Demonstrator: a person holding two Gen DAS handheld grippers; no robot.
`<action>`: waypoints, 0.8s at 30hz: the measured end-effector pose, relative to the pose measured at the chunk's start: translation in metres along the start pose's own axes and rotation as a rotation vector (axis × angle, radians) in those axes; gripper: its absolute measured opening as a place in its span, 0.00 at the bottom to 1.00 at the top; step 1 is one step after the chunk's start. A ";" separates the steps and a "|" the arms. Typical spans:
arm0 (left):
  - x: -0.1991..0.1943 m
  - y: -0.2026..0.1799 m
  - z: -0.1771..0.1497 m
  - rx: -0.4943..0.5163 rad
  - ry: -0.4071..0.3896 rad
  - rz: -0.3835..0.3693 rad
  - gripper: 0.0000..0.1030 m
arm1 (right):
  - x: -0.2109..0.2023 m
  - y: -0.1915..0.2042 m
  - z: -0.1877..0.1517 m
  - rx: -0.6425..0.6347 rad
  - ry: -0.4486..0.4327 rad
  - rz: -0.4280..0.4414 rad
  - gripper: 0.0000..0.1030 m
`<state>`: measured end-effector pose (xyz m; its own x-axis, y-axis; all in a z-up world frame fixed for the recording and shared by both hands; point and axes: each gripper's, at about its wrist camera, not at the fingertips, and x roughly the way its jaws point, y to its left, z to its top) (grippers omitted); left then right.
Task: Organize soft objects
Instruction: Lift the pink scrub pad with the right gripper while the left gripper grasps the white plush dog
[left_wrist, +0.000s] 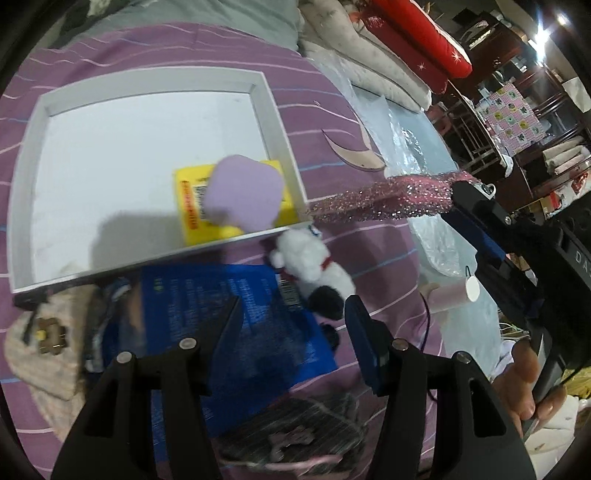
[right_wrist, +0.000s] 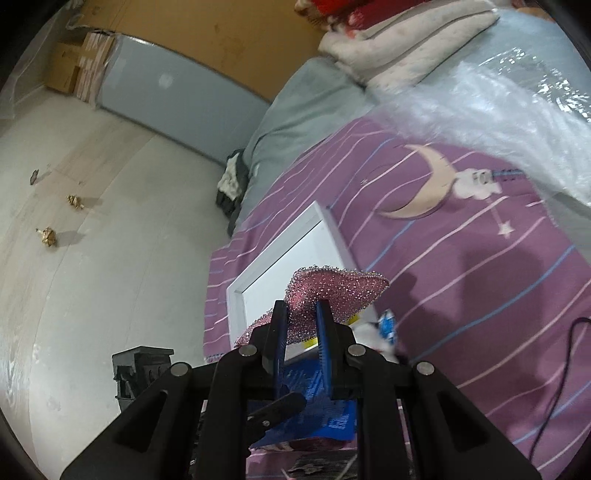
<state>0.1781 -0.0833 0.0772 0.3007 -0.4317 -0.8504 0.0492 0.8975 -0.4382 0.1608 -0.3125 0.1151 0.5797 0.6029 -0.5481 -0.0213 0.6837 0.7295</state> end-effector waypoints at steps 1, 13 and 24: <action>0.003 -0.002 0.000 -0.001 0.008 -0.008 0.56 | -0.003 -0.002 0.001 0.005 -0.011 -0.009 0.14; 0.036 -0.014 0.009 -0.050 0.065 -0.054 0.56 | -0.021 -0.025 0.009 0.045 -0.070 -0.038 0.14; 0.043 -0.011 0.003 -0.048 0.043 -0.018 0.33 | -0.020 -0.033 0.010 0.068 -0.069 -0.052 0.14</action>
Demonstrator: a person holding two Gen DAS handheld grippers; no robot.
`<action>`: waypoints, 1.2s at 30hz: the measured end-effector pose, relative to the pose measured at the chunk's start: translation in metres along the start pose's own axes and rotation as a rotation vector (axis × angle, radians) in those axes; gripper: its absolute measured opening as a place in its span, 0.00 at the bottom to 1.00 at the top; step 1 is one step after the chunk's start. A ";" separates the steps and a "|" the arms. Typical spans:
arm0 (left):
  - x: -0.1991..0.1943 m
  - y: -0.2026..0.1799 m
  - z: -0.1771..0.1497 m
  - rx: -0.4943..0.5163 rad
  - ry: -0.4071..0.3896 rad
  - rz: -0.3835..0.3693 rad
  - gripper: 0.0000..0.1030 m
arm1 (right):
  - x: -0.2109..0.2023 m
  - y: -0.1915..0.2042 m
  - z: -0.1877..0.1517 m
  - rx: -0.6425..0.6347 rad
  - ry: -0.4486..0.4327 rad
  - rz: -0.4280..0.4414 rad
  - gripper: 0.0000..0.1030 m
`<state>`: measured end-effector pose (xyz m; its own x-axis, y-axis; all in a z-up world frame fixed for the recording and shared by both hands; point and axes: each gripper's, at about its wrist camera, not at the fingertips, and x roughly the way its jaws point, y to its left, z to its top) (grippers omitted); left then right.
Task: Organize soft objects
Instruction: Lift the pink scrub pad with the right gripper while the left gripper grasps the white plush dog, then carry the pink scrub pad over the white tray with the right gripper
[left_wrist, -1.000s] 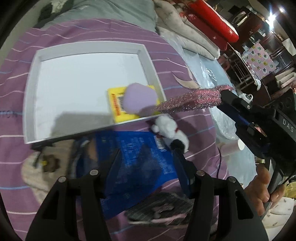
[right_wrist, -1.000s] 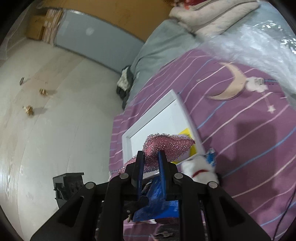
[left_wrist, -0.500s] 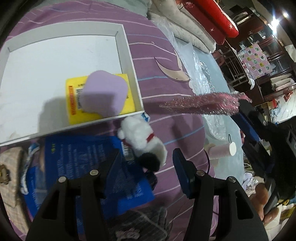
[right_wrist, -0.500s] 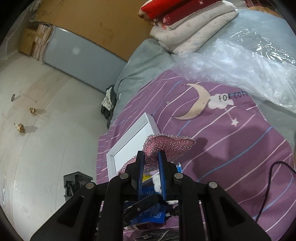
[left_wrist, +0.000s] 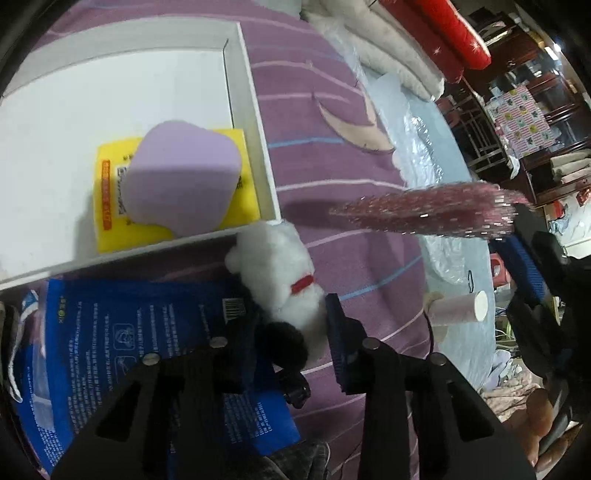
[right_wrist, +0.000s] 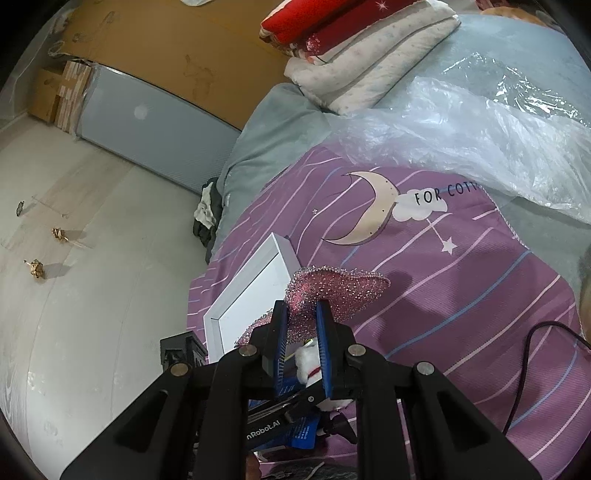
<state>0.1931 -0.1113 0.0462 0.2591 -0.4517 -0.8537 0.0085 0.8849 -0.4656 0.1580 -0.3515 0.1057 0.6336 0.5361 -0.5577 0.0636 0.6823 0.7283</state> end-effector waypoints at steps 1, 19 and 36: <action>-0.004 -0.001 -0.001 0.011 -0.015 -0.009 0.32 | 0.000 0.000 0.000 -0.001 -0.001 0.001 0.14; -0.067 0.023 -0.003 0.009 -0.193 -0.036 0.32 | 0.007 0.035 -0.008 -0.077 0.007 0.041 0.14; -0.102 0.073 0.000 -0.089 -0.282 -0.042 0.32 | 0.053 0.100 -0.037 -0.235 0.107 0.016 0.14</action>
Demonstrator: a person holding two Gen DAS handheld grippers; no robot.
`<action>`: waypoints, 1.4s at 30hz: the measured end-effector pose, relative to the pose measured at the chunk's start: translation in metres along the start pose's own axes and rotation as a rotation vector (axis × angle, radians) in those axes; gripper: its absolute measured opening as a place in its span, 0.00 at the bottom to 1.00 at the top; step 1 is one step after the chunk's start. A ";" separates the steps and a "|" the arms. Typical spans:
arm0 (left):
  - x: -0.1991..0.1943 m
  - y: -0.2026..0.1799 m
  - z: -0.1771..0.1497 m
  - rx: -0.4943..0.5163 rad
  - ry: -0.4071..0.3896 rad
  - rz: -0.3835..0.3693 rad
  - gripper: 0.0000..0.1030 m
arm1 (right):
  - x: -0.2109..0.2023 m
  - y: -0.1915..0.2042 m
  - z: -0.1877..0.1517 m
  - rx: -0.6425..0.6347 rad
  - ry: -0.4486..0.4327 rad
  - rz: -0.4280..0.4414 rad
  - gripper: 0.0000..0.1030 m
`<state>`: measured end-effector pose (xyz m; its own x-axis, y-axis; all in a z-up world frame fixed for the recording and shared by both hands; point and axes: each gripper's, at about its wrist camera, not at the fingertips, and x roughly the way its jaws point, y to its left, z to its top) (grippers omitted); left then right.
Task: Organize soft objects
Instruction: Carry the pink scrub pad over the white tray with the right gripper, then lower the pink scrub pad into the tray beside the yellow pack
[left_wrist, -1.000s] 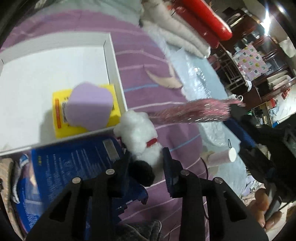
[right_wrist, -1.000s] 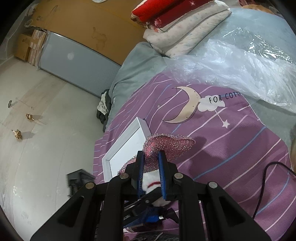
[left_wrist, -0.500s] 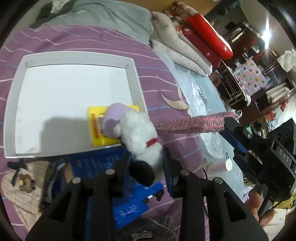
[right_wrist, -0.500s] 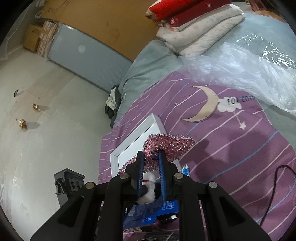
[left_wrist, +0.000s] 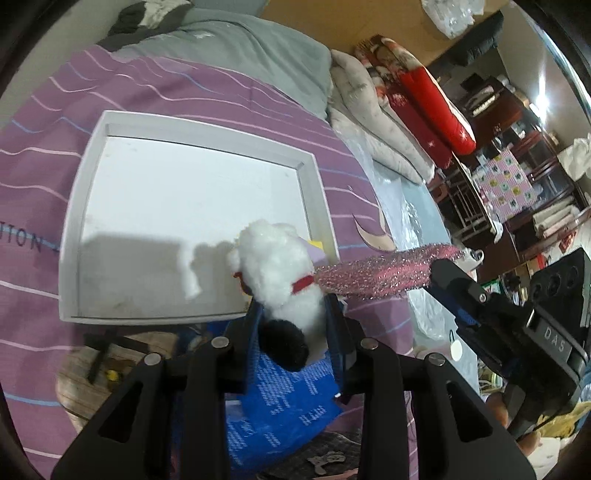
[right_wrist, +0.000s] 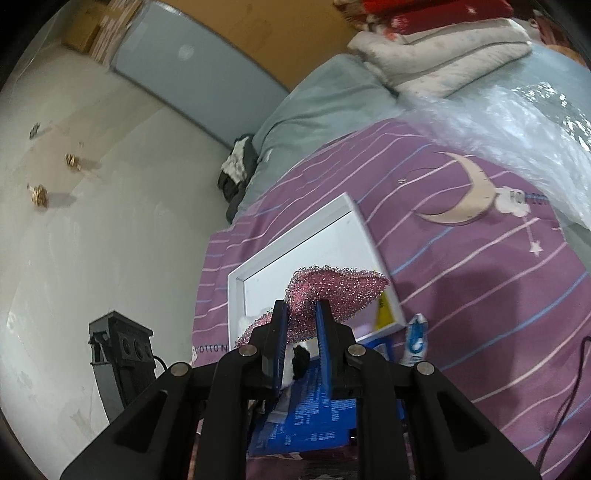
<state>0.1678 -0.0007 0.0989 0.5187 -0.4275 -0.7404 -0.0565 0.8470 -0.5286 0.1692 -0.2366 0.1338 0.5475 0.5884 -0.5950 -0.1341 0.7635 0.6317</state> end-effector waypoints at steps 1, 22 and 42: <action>-0.001 0.003 0.001 -0.005 -0.003 -0.001 0.32 | 0.003 0.005 -0.001 -0.010 0.000 -0.003 0.14; -0.025 0.096 0.011 -0.201 -0.136 0.064 0.32 | 0.107 0.059 -0.030 -0.142 0.148 -0.007 0.14; -0.039 0.111 0.012 -0.221 -0.171 0.071 0.32 | 0.143 0.036 -0.044 -0.108 0.370 -0.144 0.18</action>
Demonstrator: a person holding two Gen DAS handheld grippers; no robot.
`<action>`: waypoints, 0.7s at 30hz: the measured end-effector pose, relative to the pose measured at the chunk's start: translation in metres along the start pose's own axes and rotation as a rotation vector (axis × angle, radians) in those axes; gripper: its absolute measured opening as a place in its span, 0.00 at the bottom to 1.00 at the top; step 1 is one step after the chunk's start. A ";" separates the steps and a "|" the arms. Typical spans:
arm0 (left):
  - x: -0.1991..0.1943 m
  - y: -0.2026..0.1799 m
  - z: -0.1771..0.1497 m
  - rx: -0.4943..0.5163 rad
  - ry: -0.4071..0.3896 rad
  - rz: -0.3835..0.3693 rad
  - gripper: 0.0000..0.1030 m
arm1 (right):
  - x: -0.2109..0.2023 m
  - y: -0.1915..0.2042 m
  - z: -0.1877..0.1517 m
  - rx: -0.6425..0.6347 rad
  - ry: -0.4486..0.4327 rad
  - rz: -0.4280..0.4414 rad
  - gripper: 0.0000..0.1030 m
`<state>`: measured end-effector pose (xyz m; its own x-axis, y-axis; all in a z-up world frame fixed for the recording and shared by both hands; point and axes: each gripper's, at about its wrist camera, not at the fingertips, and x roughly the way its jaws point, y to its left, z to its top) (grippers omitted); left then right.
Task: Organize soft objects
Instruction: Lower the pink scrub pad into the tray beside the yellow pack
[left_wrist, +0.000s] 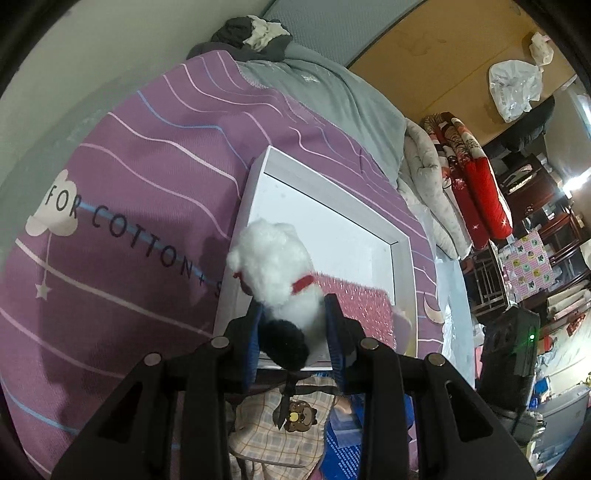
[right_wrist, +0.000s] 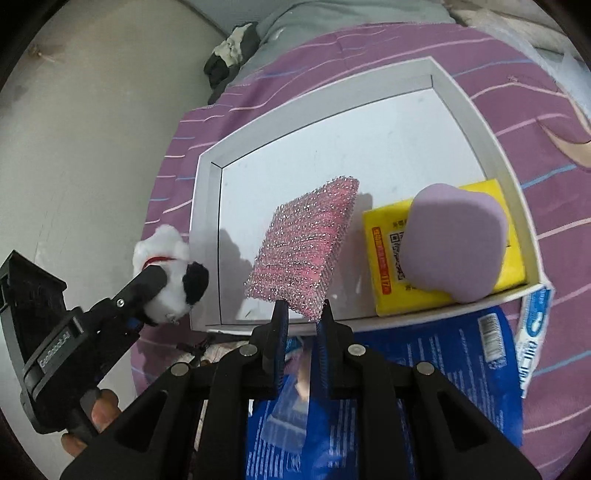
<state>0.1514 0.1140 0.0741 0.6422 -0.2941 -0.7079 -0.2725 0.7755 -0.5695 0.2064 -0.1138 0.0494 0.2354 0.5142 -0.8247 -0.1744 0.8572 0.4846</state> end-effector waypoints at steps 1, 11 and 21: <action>-0.001 0.000 0.000 0.000 -0.002 -0.001 0.32 | -0.003 -0.001 0.000 0.015 0.011 -0.005 0.26; -0.002 0.002 0.000 0.002 -0.007 -0.009 0.32 | -0.035 0.005 0.000 0.005 -0.119 -0.078 0.60; 0.008 0.002 -0.001 0.040 0.049 -0.108 0.32 | -0.016 0.018 0.003 -0.069 -0.130 -0.231 0.48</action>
<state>0.1556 0.1126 0.0675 0.6304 -0.4033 -0.6633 -0.1745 0.7590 -0.6273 0.2026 -0.1062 0.0727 0.3963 0.3088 -0.8646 -0.1654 0.9503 0.2636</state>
